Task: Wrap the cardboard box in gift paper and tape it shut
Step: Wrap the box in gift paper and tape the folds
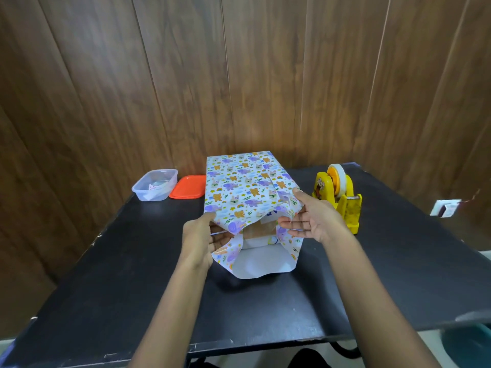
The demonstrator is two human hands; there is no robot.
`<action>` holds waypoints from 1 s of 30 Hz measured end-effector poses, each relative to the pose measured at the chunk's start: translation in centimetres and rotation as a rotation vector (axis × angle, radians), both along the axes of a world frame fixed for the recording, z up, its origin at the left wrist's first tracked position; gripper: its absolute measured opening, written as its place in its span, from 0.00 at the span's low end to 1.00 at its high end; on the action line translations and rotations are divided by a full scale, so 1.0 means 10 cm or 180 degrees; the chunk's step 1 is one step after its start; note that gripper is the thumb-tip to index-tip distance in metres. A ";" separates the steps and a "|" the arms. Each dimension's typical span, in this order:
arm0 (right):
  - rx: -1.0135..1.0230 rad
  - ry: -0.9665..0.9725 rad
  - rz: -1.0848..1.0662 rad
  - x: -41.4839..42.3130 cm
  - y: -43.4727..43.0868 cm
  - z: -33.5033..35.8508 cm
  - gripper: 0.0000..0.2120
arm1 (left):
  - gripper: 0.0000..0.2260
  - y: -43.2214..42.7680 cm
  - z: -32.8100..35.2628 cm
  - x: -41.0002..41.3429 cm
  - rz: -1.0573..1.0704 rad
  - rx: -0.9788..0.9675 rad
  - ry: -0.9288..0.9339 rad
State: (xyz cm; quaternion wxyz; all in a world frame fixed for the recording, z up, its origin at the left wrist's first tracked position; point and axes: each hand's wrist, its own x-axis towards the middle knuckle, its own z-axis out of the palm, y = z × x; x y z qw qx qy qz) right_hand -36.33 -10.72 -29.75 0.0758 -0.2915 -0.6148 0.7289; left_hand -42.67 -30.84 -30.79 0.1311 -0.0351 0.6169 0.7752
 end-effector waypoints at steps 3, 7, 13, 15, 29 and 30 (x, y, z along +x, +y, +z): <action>-0.0037 0.0001 -0.0002 -0.08 -0.02 0.01 0.11 | 0.09 0.03 0.00 -0.05 0.0060 -0.0020 0.0037; 0.0025 -0.0022 0.0067 -0.10 0.05 -0.02 0.04 | 0.06 0.05 -0.01 -0.11 0.0213 -0.0063 0.0108; 0.0021 -0.0006 0.0215 -0.07 0.14 -0.06 0.07 | 0.08 0.05 -0.13 -0.15 0.0275 0.0139 0.0081; 0.0017 0.0094 0.0074 -0.08 0.12 -0.08 0.08 | 0.09 0.08 -0.18 -0.14 0.0343 0.0217 0.0110; 0.0432 0.0719 0.0156 -0.05 0.16 -0.40 0.04 | 0.05 0.24 -0.48 -0.05 0.0467 0.0405 0.0355; 0.0436 0.0766 0.0123 -0.05 0.16 -0.43 0.04 | 0.05 0.23 -0.49 -0.05 0.0485 0.0423 0.0358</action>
